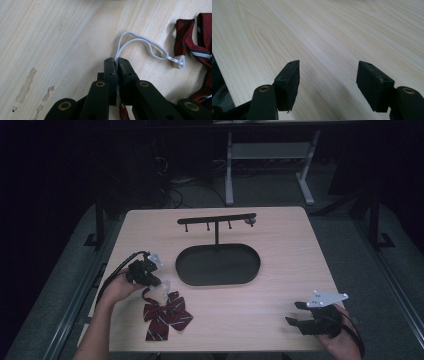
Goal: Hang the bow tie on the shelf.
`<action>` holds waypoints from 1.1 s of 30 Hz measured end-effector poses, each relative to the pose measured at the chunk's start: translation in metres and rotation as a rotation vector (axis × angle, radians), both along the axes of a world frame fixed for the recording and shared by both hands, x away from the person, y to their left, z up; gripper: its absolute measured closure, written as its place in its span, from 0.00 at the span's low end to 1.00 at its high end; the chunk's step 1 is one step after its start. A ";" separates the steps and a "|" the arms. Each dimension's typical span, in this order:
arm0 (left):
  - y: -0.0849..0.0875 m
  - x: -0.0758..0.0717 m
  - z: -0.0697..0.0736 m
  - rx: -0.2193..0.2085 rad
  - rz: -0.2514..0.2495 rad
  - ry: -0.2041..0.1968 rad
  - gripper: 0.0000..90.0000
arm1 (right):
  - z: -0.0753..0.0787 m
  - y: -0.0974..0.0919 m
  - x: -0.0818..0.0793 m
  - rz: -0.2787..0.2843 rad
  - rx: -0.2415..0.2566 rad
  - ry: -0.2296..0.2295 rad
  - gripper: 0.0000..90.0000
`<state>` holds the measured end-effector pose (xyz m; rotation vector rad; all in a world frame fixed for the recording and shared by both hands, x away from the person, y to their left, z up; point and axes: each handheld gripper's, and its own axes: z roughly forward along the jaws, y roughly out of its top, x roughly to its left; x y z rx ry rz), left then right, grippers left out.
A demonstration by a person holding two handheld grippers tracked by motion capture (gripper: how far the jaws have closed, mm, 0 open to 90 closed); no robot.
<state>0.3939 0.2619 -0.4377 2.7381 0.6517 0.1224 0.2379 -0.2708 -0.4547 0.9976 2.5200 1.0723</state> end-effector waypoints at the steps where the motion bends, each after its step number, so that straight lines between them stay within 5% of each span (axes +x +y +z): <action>1: 0.000 0.000 0.000 -0.002 0.004 0.003 0.97 | 0.000 0.000 0.000 0.000 0.000 -0.001 0.39; 11: 0.001 -0.002 0.002 -0.004 -0.007 0.011 0.98 | 0.000 -0.002 0.000 -0.003 0.005 0.004 0.39; 33: -0.008 -0.023 0.036 0.009 -0.079 -0.018 0.98 | 0.001 -0.002 0.000 -0.002 0.009 -0.002 0.39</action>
